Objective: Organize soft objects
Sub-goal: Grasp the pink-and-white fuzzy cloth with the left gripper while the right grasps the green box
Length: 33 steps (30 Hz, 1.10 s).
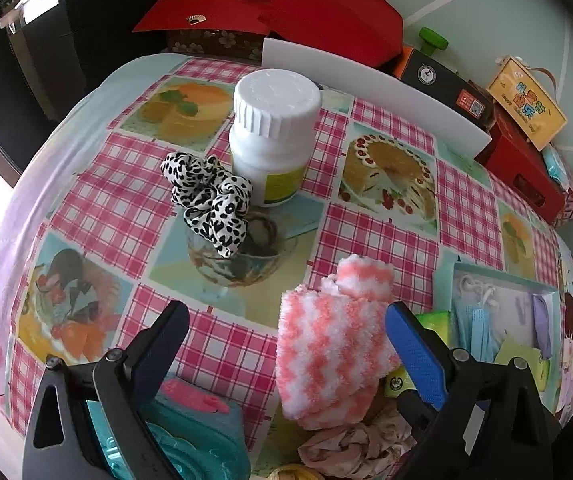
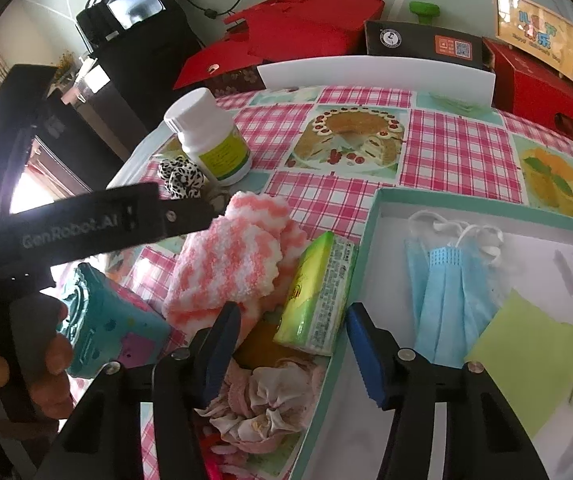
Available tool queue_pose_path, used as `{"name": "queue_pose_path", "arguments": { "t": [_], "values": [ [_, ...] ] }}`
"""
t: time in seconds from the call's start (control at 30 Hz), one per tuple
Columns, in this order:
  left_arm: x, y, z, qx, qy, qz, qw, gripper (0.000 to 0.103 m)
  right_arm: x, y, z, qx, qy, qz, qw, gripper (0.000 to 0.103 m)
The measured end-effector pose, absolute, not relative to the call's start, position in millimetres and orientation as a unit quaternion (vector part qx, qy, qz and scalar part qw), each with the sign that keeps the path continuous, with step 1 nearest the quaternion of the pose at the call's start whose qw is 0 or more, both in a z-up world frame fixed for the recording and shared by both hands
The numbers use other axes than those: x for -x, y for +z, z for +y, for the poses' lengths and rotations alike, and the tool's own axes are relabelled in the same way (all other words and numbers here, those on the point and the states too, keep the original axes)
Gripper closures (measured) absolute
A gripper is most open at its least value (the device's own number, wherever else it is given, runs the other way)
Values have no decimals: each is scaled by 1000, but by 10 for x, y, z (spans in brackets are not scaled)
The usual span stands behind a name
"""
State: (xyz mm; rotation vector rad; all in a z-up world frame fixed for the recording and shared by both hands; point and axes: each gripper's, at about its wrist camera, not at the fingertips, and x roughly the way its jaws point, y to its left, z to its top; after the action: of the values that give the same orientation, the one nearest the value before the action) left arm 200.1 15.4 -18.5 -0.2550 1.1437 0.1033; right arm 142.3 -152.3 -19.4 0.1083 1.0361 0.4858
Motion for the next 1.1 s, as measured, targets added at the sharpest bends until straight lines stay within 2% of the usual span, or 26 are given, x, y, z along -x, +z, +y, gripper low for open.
{"name": "queue_pose_path", "arguments": {
  "t": [0.17,0.23,0.8,0.87,0.97,1.07,1.1],
  "values": [
    [-2005,-185,171,125,47,538,832,5,-1415,-171,-1530,-57,235,486,840,45],
    [-2009,-190,162,125,45,539,832,5,-1404,-144,-1527,-66,246,481,839,51],
    [-2082,-263,-11,104,11,549,829,6,-1434,-273,-1431,-51,247,488,835,52],
    [-2096,-278,-29,102,8,551,828,7,-1446,-301,-1417,-51,246,491,834,57],
    [-2119,-319,-48,104,2,558,824,19,-1457,-304,-1414,-51,243,487,837,59],
    [-2143,-383,-70,100,2,567,818,20,-1469,-310,-1409,-53,240,485,839,59],
    [-2148,-393,-83,99,2,568,817,24,-1471,-309,-1402,-50,237,484,841,61]
  ]
}}
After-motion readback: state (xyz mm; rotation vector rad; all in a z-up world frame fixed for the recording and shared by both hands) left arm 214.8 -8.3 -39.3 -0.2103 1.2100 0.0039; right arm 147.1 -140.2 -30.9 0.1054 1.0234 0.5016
